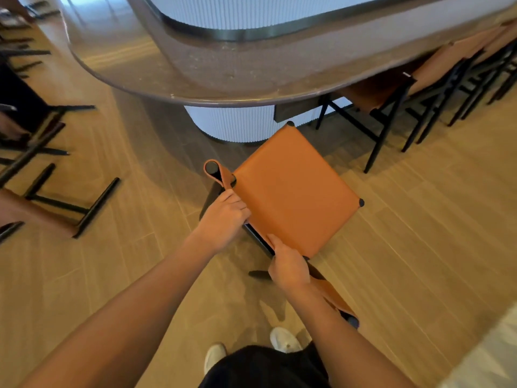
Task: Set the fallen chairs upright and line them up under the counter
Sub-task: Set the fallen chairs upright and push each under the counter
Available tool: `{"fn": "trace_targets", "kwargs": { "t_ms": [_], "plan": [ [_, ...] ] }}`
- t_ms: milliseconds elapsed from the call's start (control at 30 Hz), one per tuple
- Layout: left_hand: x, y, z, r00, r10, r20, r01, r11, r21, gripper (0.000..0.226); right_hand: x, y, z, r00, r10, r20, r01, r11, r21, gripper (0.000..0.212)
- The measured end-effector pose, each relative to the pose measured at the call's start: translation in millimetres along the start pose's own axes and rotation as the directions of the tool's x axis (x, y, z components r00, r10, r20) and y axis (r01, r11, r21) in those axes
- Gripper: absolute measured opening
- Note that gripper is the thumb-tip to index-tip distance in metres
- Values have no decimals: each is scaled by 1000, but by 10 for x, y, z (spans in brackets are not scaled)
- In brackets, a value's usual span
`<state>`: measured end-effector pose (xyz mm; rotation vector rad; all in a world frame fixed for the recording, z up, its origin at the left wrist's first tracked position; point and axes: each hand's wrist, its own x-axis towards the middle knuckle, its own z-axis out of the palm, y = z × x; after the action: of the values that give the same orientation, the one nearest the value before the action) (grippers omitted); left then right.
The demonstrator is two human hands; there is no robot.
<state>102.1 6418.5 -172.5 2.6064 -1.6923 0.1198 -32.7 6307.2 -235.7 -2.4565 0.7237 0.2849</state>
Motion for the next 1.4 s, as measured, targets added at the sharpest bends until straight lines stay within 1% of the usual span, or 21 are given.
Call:
{"fn": "trace_targets", "kwargs": {
  "t_ms": [67,133,233,333,467,533,633,700,767,833,900,967,1033,1100,1167,1233,1333,1400],
  "plan": [
    [-125,-156,17,999,24,-41,-25,999,-20,8,-47,-178,120,999,23,-46,-24,1000,-12,62],
    [-235,-291,27,999,16,-48,-19,998,-56,7,-48,-316,197,998,21,-58,-23,999,-47,61],
    [-359,-433,-8,1000,10,-17,-11,997,-73,14,-49,-455,233,1000,-5,-10,4,996,-85,65],
    [-430,-513,19,998,63,-2,-63,995,-80,20,-99,-513,264,1000,21,-6,-22,994,-105,69],
    [-467,-461,32,995,86,-49,-91,992,-91,19,-165,-513,244,998,64,9,-63,993,-104,74],
    [-511,-480,42,995,82,-61,-88,991,-99,19,-171,-522,235,999,50,19,-48,993,-104,74],
    [-594,-567,26,997,56,-50,-60,994,-90,16,-154,-609,280,1000,15,1,-14,991,-137,70],
    [-644,-631,13,997,24,-75,-30,995,-92,7,-119,-684,322,1000,-17,-5,17,991,-131,65],
    [-685,-700,9,996,-23,-81,15,995,-95,6,-80,-738,338,1000,-29,2,29,997,-70,59],
    [-708,-746,28,995,-60,-76,51,992,-114,9,-58,-743,325,999,6,33,-5,1000,-12,58],
    [-725,-758,54,994,-84,-75,75,990,-117,13,-49,-734,319,996,67,65,-62,996,-68,54],
    [-734,-726,81,991,-115,-67,107,988,-109,13,-24,-709,297,992,108,61,-101,988,-115,41],
    [-734,-686,106,987,-148,-64,141,984,-106,10,31,-690,238,993,105,57,-97,987,-128,36],
    [-737,-668,120,983,-172,-65,165,981,-103,13,95,-693,178,994,88,69,-77,985,-152,36],
    [-750,-704,134,979,-181,-96,171,980,-102,16,159,-728,143,995,73,74,-57,980,-191,37],
    [-794,-771,168,977,-186,-102,180,981,-68,20,222,-799,144,996,57,70,-39,972,-231,36],
    [-931,-901,243,973,-221,-61,225,972,64,25,320,-955,187,997,24,75,-5,969,-246,35],
    [-1015,-977,281,964,-257,-63,263,957,123,32,366,-1058,246,997,-8,82,28,968,-251,33]
  ]
}}
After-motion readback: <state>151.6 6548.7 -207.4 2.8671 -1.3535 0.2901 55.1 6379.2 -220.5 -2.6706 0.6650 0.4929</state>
